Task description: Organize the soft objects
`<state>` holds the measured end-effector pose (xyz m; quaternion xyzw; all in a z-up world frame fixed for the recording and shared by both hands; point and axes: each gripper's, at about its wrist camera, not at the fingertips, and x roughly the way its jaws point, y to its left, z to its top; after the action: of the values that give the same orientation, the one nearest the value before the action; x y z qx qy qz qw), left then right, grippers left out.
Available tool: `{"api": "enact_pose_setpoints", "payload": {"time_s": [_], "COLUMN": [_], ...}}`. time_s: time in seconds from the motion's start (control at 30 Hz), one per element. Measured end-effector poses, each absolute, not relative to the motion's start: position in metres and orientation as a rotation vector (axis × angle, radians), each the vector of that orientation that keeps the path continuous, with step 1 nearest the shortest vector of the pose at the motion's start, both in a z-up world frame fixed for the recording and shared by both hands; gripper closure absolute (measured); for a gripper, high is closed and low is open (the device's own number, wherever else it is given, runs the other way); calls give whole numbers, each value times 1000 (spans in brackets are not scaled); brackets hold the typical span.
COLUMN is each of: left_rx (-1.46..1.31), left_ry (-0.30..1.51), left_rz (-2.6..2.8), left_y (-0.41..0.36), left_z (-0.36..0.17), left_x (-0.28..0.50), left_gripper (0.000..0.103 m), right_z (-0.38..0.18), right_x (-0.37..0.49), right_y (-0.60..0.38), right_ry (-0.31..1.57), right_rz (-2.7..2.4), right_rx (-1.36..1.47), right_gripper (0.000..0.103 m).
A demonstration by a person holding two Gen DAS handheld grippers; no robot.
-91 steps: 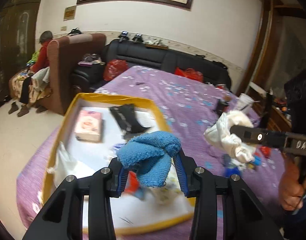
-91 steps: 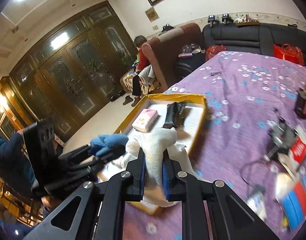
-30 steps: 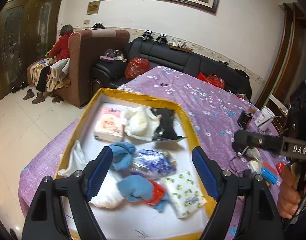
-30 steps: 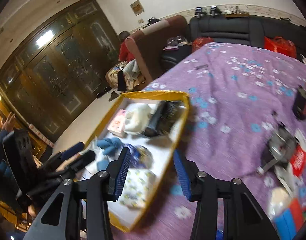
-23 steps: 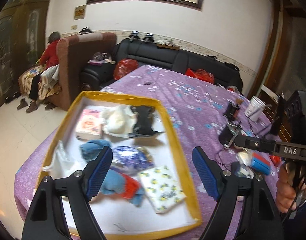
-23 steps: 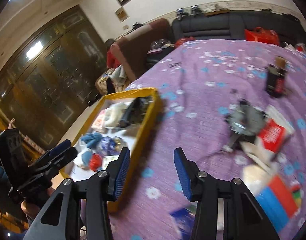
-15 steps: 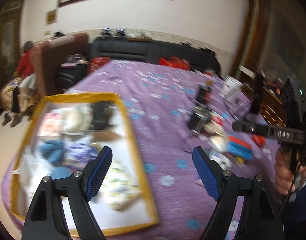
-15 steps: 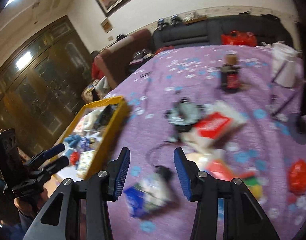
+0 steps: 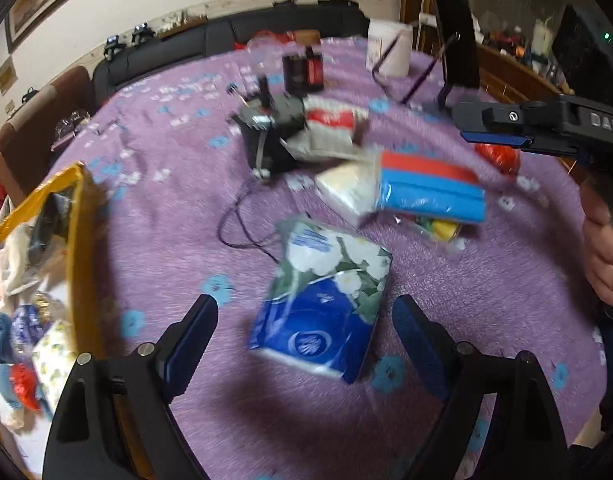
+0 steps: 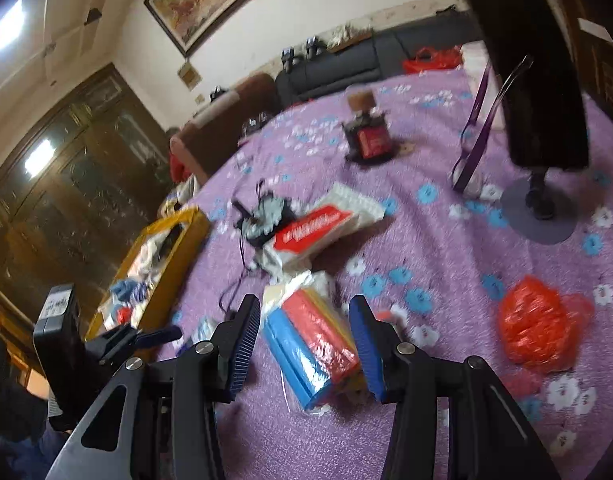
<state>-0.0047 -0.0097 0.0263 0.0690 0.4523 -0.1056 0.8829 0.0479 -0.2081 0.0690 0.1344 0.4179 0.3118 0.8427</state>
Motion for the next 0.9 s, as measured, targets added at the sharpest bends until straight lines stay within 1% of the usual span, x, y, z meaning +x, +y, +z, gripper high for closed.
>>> {"api": "enact_pose_setpoints", "payload": {"time_s": [0.17, 0.2, 0.23, 0.27, 0.3, 0.33, 0.37, 0.57, 0.67, 0.7, 0.73, 0.77, 0.9], "left_rx": [133, 122, 111, 94, 82, 65, 47, 81, 76, 77, 78, 77, 76], "left_ry": [950, 947, 949, 947, 943, 938, 935, 939, 939, 940, 940, 940, 940], "left_rz": [-166, -170, -169, -171, -168, -162, -162, -148, -150, -150, -151, -151, -151], "left_y": [-11, -9, -6, -3, -2, 2, 5, 0, -1, -2, -2, -1, -2], "left_z": [15, 13, 11, 10, 11, 12, 12, 12, 11, 11, 11, 11, 11], "left_x": [6, 6, 6, 5, 5, 5, 5, 6, 7, 7, 7, 6, 7], "left_gripper": [15, 18, 27, 28, 33, 38, 39, 40, 40, 40, 39, 39, 39], "right_z": [55, 54, 53, 53, 52, 52, 51, 44, 42, 41, 40, 40, 42], "right_x": [46, 45, 44, 42, 41, 39, 37, 26, 25, 26, 26, 26, 26], "right_y": [-192, -189, -186, -184, -181, -178, -174, -153, -151, -151, -150, -151, -154], "right_ry": [892, 886, 881, 877, 873, 870, 869, 860, 857, 860, 859, 858, 875], "right_rz": [627, 626, 627, 631, 636, 642, 645, 622, 605, 596, 585, 569, 562], "right_rx": [162, 140, 122, 106, 89, 69, 48, -104, -129, -136, -143, -150, -123], "right_gripper": [53, 52, 51, 44, 38, 37, 37, 37, 37, 40, 45, 54, 59]}}
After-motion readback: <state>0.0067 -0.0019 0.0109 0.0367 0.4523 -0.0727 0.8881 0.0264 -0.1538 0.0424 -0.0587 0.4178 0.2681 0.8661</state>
